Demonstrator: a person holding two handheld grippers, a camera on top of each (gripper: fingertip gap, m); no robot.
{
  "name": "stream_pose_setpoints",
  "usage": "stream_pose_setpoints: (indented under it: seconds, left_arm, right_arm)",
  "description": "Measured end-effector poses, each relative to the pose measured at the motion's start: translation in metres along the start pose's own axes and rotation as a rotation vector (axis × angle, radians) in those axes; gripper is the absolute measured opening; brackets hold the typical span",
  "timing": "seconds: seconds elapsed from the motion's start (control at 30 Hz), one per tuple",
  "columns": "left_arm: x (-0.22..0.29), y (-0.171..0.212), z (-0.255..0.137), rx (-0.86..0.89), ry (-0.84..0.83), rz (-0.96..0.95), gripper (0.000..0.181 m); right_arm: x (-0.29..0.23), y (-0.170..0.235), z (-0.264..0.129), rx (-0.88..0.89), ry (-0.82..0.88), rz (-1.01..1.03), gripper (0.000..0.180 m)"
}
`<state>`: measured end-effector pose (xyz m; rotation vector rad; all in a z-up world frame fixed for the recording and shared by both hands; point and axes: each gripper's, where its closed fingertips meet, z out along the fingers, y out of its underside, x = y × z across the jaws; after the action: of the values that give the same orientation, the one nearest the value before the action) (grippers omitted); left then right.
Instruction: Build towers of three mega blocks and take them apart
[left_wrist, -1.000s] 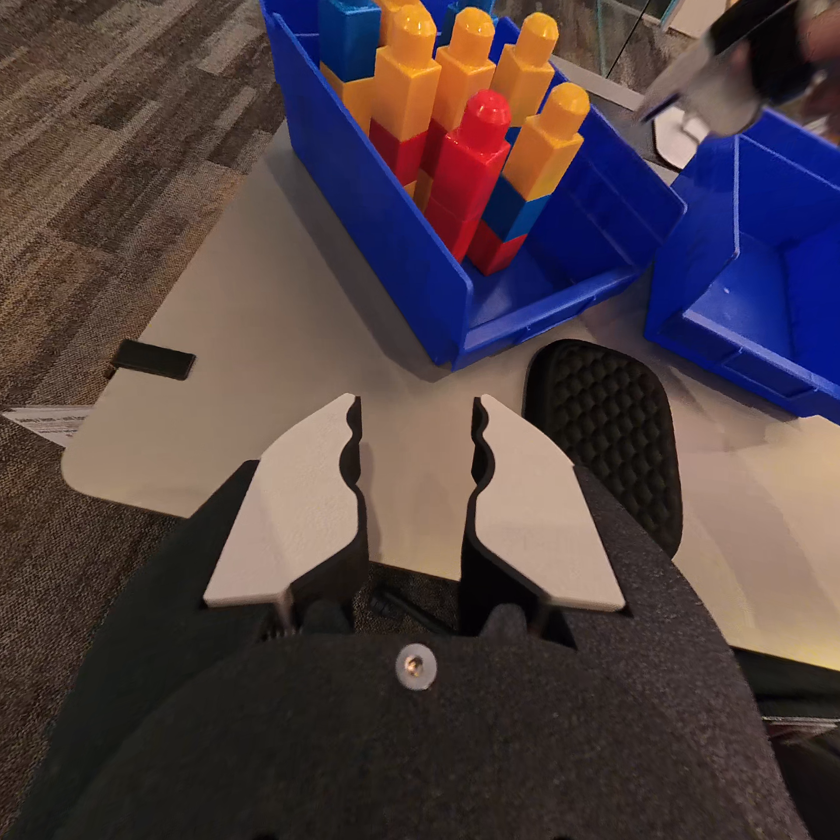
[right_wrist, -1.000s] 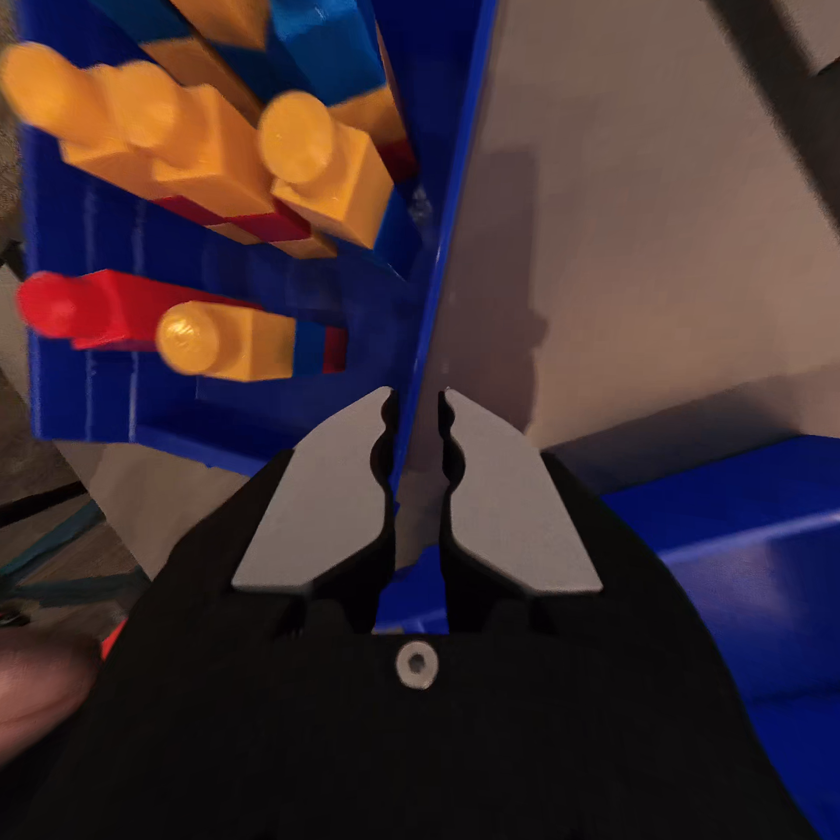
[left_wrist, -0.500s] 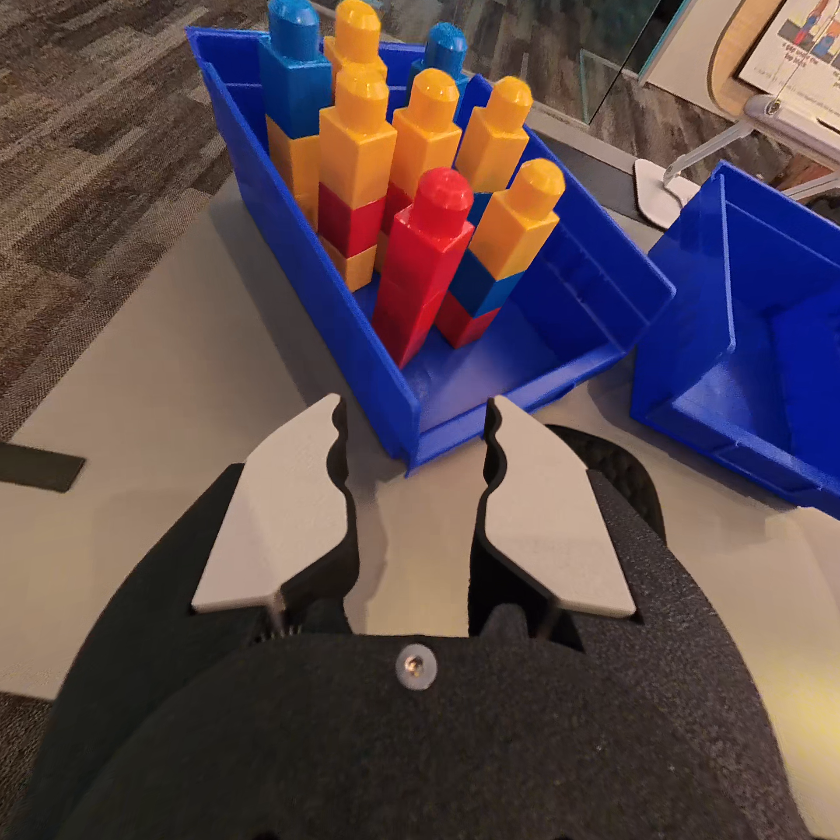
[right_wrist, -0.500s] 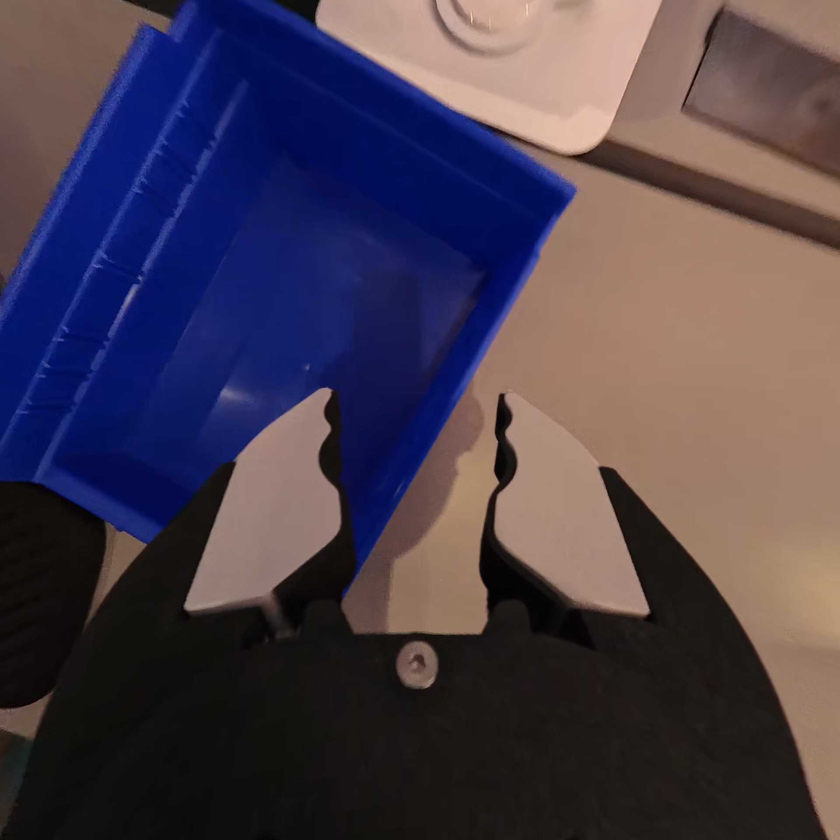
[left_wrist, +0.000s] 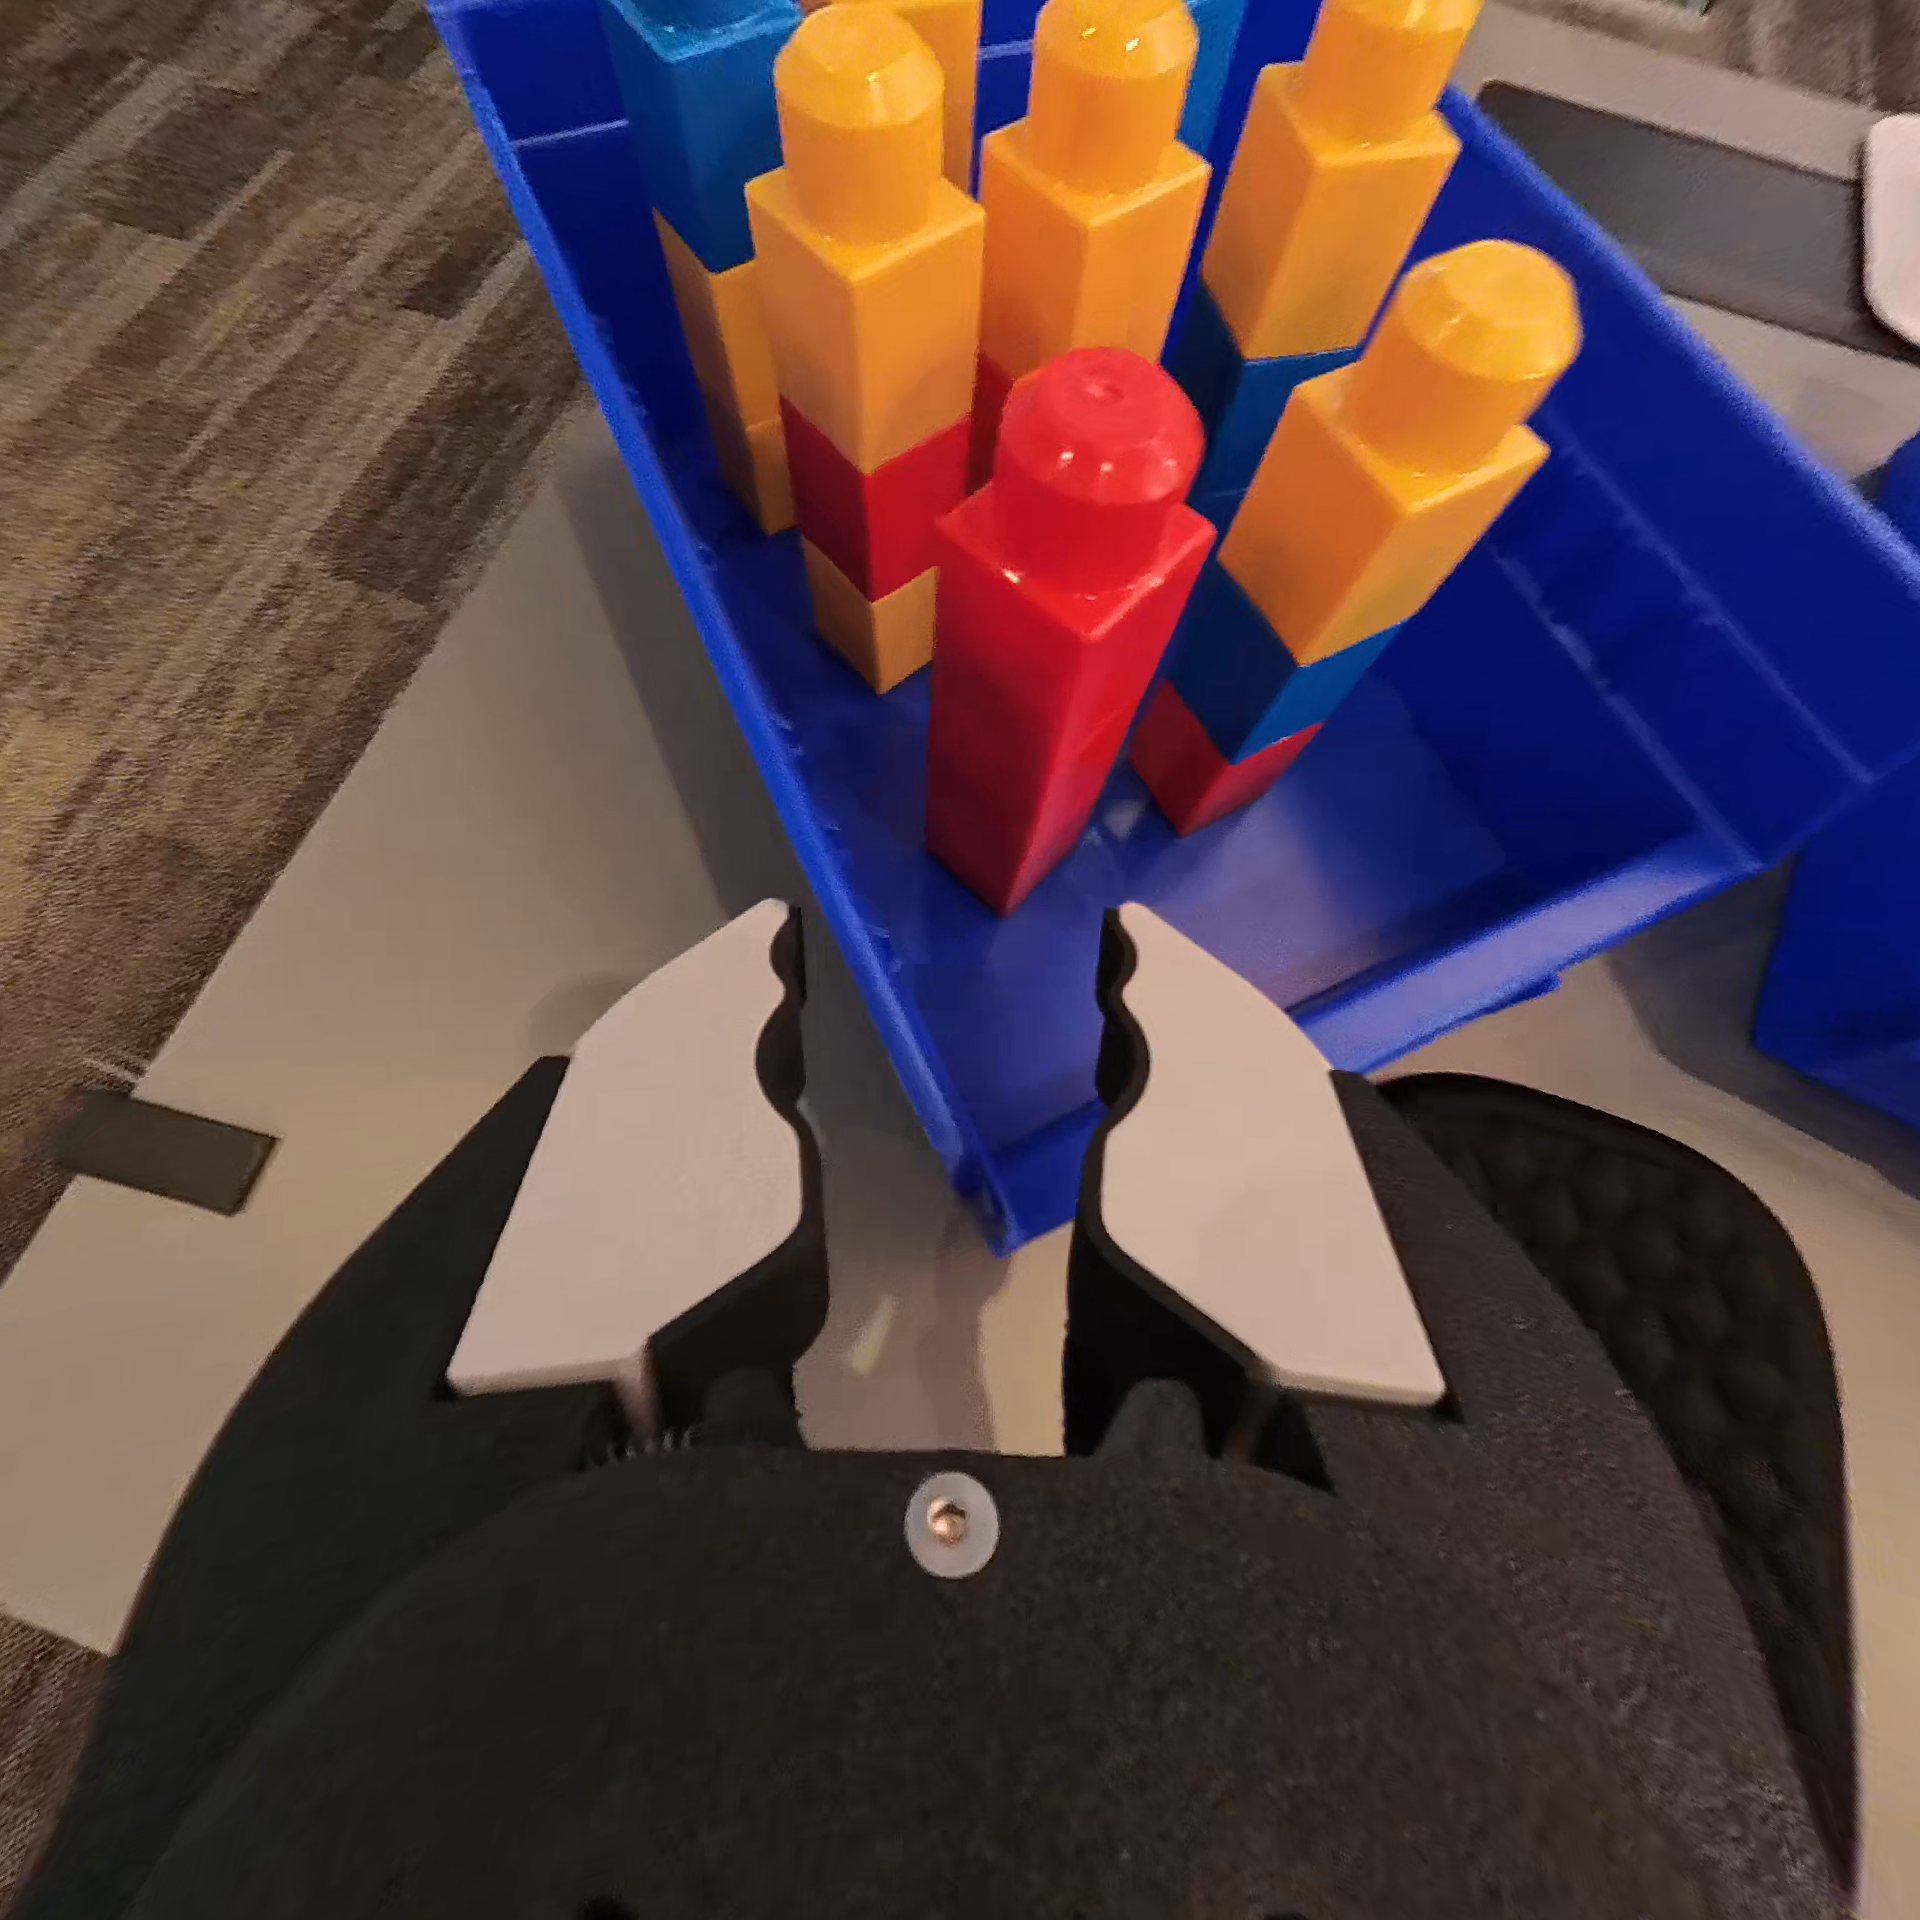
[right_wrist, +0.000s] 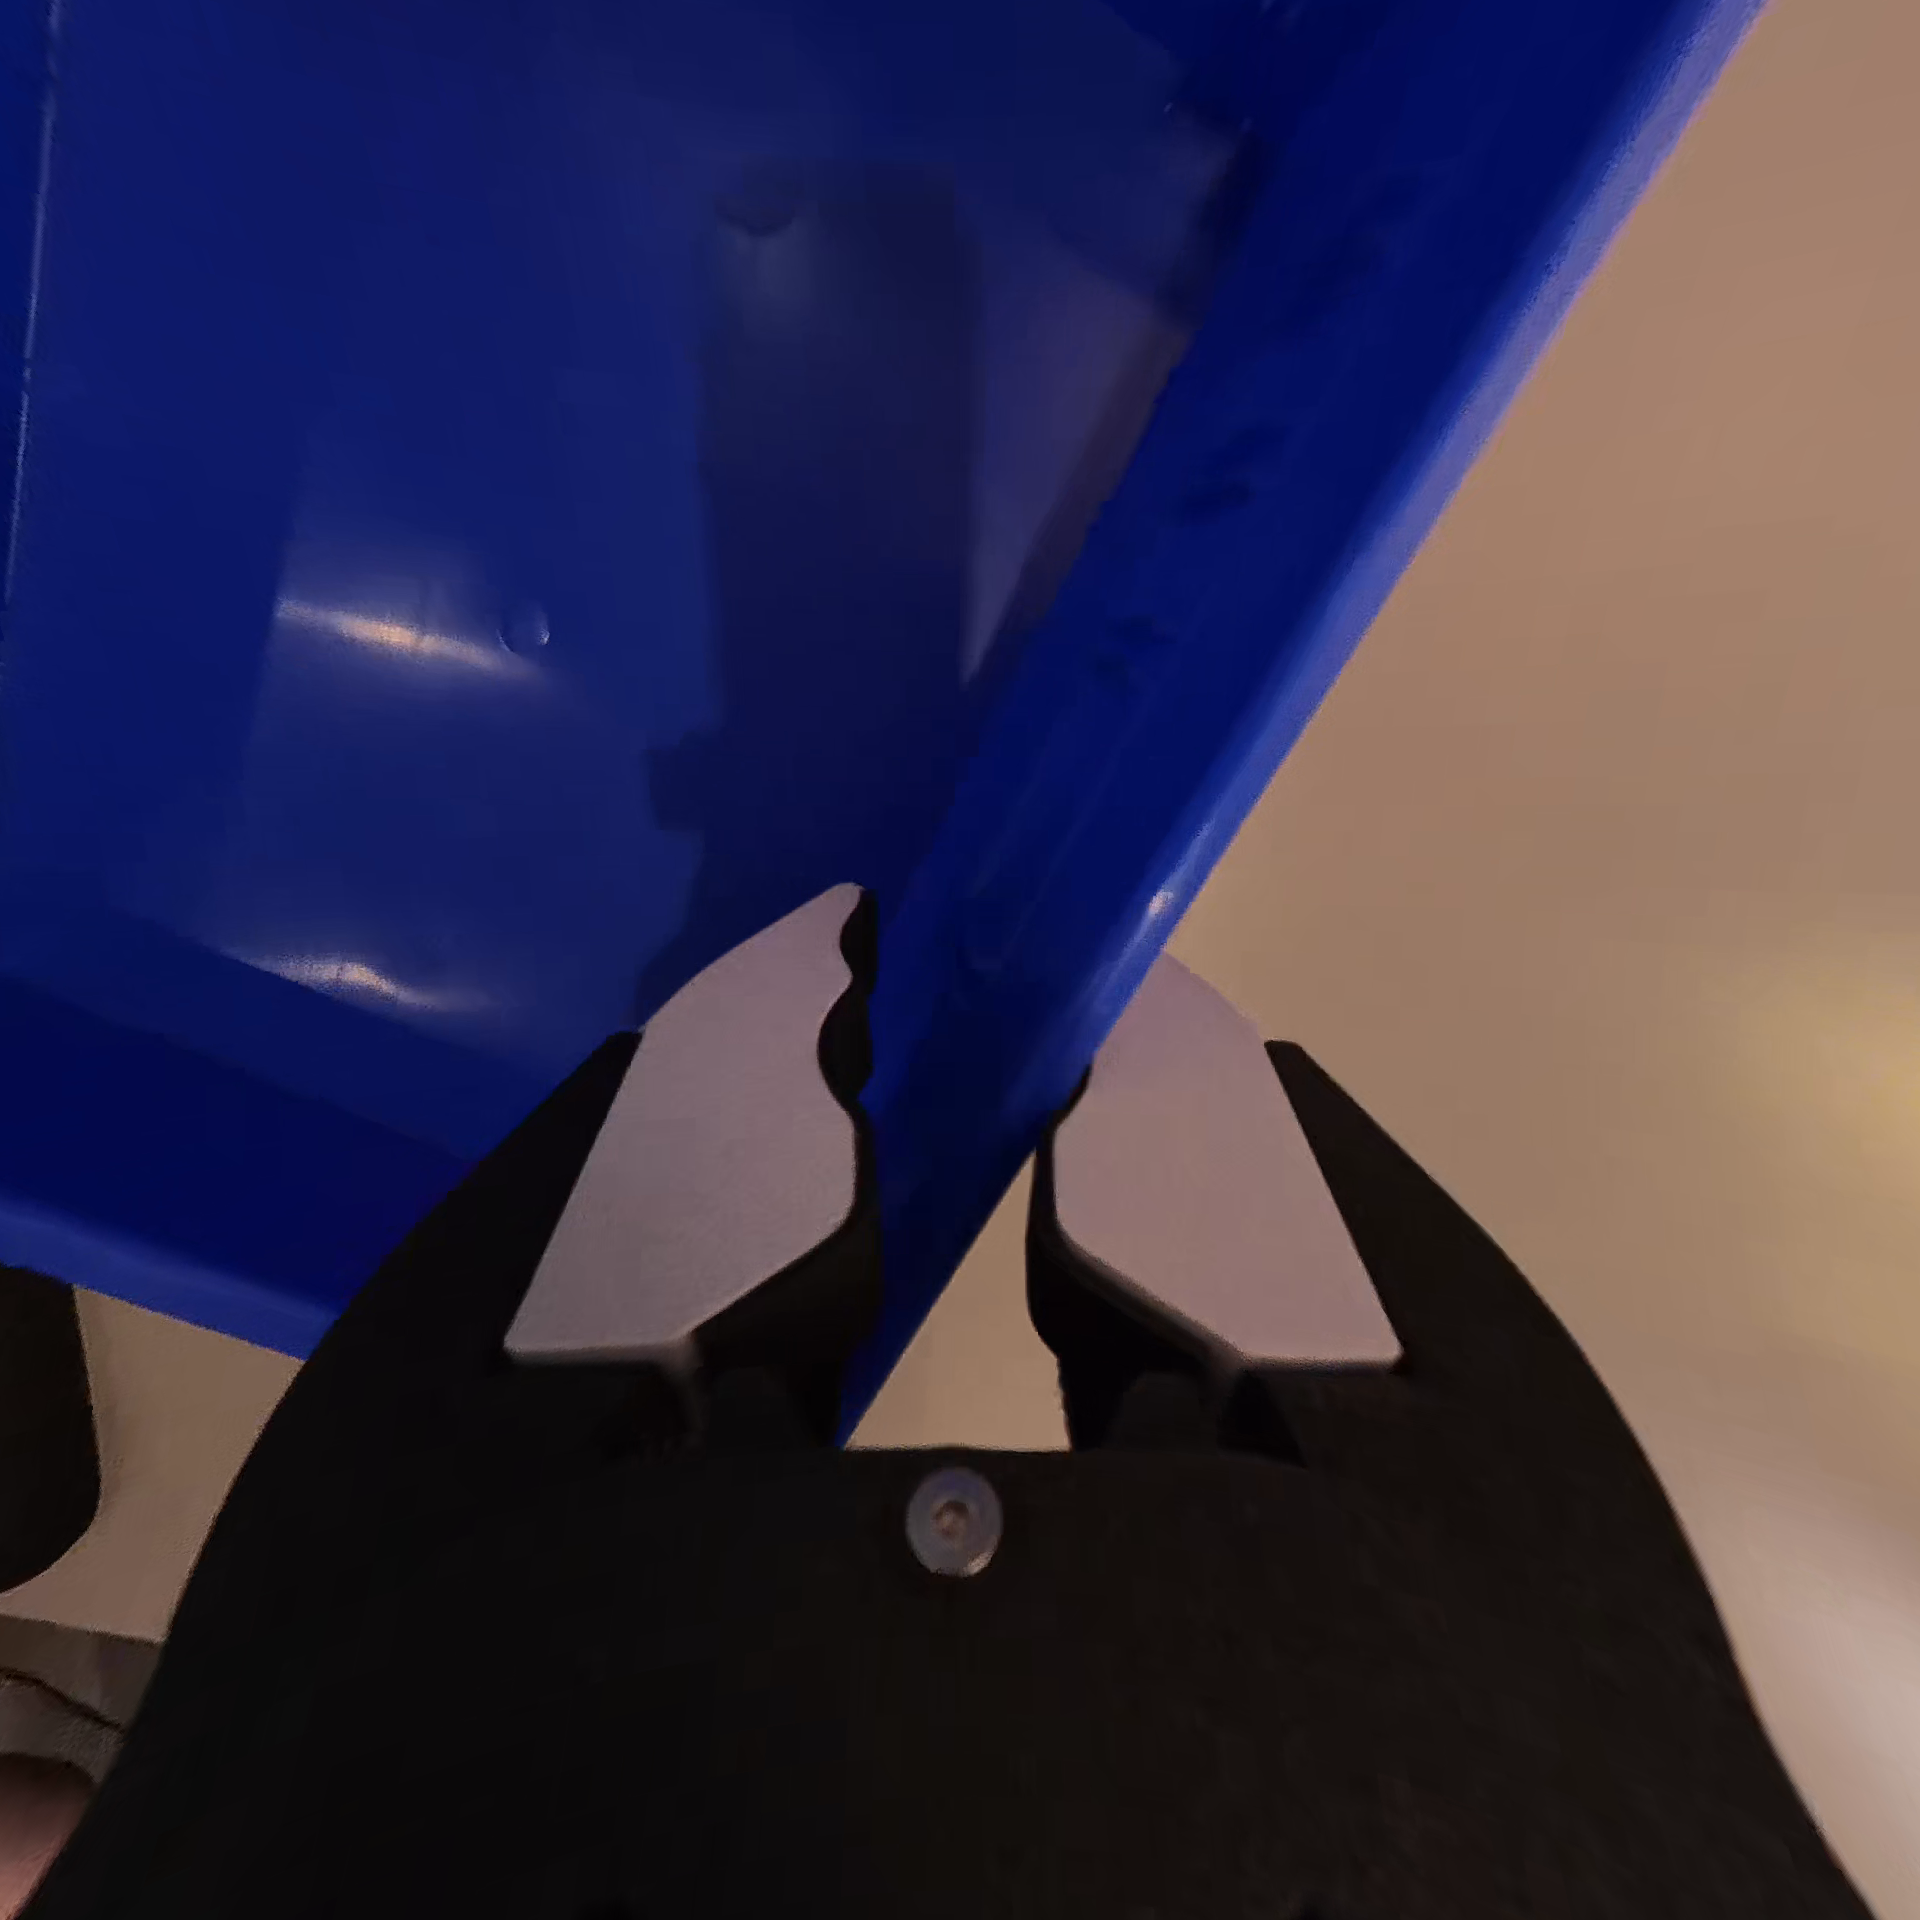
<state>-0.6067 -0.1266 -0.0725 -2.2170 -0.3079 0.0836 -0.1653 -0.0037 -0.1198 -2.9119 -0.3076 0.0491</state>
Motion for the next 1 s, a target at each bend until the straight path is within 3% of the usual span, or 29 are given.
stream_pose_setpoints:
  seconds: [0.3,0.73,1.0]
  left_arm:
    - [-0.010,0.003,0.016,-0.029,0.070,-0.030,0.027]
    - [-0.033,-0.007,0.030,-0.078,0.094,0.105,0.020]
    - [-0.055,-0.021,0.046,-0.096,0.210,0.189,0.019]
  right_arm:
    - [0.016,-0.001,-0.001,-0.066,-0.077,0.083,0.008]
    - [0.066,0.006,-0.003,-0.053,-0.223,0.146,0.005]
    - [0.104,0.013,-0.010,-0.059,-0.279,0.190,0.005]
